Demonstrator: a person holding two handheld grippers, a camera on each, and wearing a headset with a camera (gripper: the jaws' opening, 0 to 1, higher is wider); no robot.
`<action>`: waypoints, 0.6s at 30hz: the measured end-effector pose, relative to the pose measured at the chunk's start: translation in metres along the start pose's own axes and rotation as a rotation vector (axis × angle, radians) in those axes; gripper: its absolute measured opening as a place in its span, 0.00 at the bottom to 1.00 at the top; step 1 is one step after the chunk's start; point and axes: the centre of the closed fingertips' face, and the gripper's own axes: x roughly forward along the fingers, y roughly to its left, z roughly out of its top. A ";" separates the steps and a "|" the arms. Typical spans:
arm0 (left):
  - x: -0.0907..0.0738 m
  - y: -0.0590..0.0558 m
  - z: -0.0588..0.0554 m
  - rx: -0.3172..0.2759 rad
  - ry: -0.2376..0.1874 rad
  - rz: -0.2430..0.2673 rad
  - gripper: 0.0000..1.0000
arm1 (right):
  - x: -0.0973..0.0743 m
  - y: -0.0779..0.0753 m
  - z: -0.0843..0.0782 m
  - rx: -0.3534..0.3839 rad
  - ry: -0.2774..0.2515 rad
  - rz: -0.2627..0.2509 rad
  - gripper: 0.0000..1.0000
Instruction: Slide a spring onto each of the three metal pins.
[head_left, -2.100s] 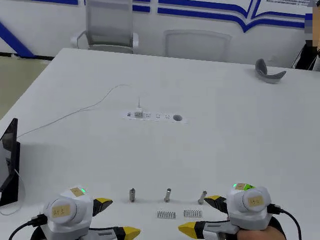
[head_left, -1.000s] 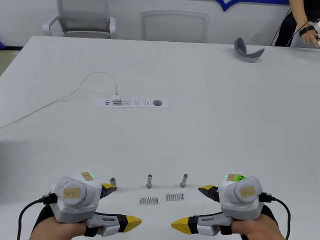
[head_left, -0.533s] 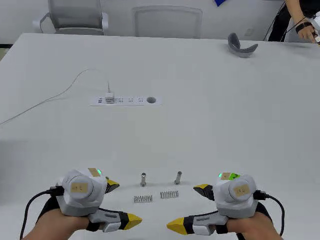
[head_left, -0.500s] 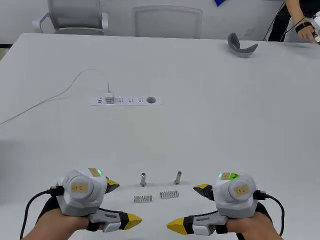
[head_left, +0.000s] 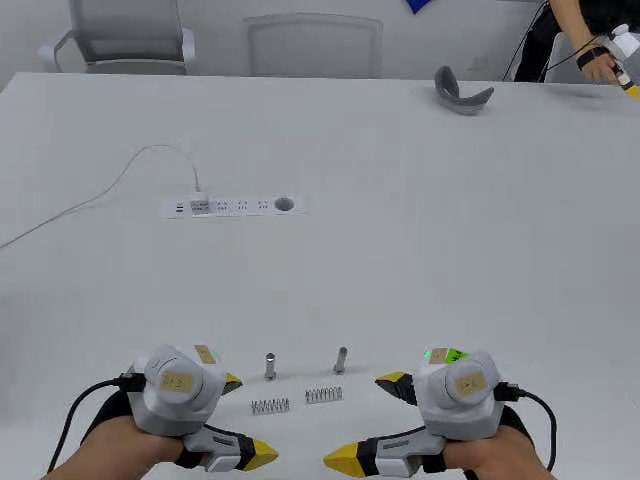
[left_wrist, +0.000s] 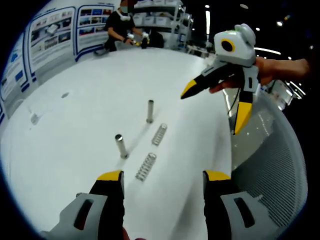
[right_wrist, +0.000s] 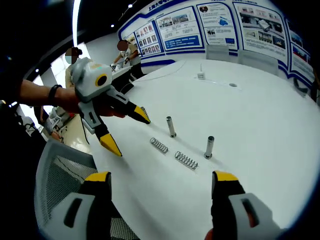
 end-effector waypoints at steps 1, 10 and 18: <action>0.002 0.001 0.000 0.004 0.004 -0.001 0.64 | 0.000 0.000 -0.001 0.002 0.000 0.000 0.84; 0.019 0.010 -0.005 -0.011 0.028 -0.001 0.53 | -0.003 0.001 -0.004 0.008 0.006 0.002 0.83; 0.032 0.012 -0.012 -0.089 0.018 0.004 0.46 | -0.002 0.003 -0.001 0.006 0.002 0.009 0.83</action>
